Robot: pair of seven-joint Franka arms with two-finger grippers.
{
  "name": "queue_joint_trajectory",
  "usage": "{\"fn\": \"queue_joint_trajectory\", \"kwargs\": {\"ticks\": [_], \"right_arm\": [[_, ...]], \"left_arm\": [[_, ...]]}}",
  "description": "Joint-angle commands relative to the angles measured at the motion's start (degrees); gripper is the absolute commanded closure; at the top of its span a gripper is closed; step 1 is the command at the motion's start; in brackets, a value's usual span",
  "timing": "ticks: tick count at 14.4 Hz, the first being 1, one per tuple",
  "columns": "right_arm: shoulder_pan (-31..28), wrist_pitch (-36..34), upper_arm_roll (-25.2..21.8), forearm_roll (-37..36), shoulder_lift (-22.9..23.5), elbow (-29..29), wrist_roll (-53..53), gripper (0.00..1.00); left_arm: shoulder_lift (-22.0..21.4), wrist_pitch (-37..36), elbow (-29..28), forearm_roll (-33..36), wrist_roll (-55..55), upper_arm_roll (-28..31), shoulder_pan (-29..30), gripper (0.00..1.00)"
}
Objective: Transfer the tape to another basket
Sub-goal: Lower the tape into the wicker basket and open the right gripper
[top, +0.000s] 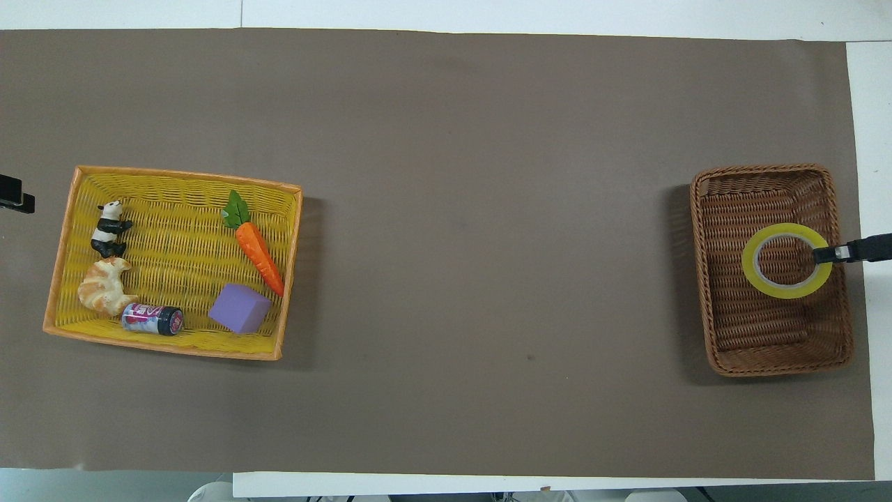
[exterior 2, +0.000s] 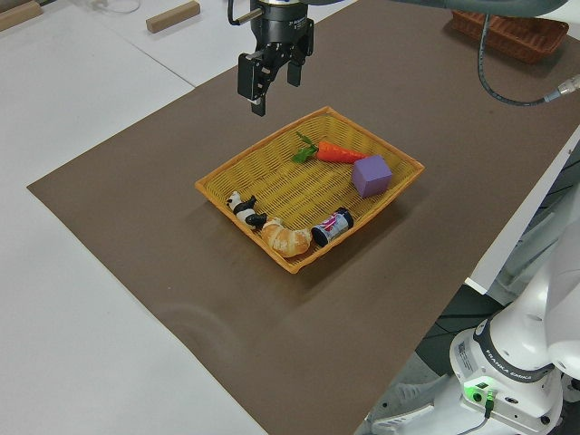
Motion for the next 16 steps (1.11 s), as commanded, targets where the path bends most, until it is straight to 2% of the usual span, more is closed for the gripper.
{"fn": "queue_joint_trajectory", "kwargs": {"ticks": [1, 7, 9, 10, 11, 12, 13, 16], "right_arm": [[-0.4, 2.0, 0.3, -1.0, 0.5, -2.5, -4.4, 1.00], [1.0, 6.8, 0.3, -2.5, 0.4, -6.4, -7.9, 1.00], [1.0, 7.5, 0.3, -2.5, 0.5, -6.9, -9.3, 1.00], [1.0, 7.6, 0.3, -3.0, 0.5, -6.9, -9.4, 0.94], [1.0, 7.6, 0.3, -3.7, 0.5, -6.9, -9.5, 0.73], [1.0, 7.7, 0.3, -3.9, 0.5, -6.8, -9.5, 0.16], [1.1, 8.2, 0.3, -4.0, 0.6, -6.8, -9.6, 0.00], [1.2, 9.8, 0.3, -5.7, 0.7, -5.9, -12.0, 0.00]], "left_arm": [[0.1, 0.0, 0.5, 2.8, 0.0, 0.1, -2.8, 0.00], [2.6, -5.4, 5.8, -1.6, 0.2, 0.1, -2.5, 0.00], [1.8, -4.6, 4.8, -1.7, 0.2, 0.0, -2.3, 0.00], [1.2, -4.4, 3.1, -1.7, 0.2, 0.1, -2.7, 0.00], [0.3, -4.4, 1.8, -1.7, 0.1, 0.1, -2.8, 0.00], [0.2, -4.5, 1.8, -1.7, 0.0, 0.0, -2.8, 0.00], [0.2, -4.4, 1.8, -1.7, 0.0, 0.0, -2.8, 0.00], [0.1, -5.2, 1.8, -1.7, -0.2, 0.1, -2.7, 0.00]]}}
